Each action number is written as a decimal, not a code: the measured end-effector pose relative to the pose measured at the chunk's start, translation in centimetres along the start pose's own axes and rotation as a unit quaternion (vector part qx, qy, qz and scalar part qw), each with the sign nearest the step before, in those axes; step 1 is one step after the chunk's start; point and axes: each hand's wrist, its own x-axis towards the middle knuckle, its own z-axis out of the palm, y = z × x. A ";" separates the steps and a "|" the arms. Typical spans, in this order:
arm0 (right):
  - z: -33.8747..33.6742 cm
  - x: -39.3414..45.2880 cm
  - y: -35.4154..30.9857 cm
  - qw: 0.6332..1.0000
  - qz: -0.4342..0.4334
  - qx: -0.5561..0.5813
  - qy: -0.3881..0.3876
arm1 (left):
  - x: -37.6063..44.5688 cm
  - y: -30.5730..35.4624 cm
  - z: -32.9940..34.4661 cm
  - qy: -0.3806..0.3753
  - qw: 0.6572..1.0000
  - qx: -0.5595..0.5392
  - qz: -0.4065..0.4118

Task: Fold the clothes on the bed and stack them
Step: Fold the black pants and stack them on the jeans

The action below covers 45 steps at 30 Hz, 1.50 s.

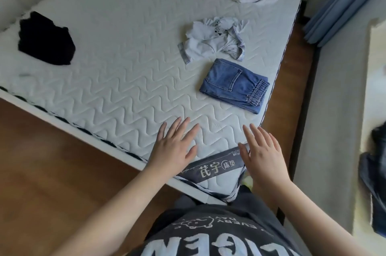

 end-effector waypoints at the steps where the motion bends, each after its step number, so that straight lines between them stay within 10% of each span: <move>1: -0.3 -0.8 -0.4 1.000 -0.008 0.000 -0.004 | -0.9 -0.1 -0.4 0.003 1.000 0.000 -0.002; 25: 0.3 -12.2 -2.3 0.987 -0.152 0.041 -0.023 | -18.0 5.9 -2.0 -0.048 0.991 0.061 -0.113; 45: 4.0 -11.9 -35.8 0.906 -0.413 -0.027 -0.089 | -41.0 -14.6 -3.0 -0.021 0.931 0.040 -0.363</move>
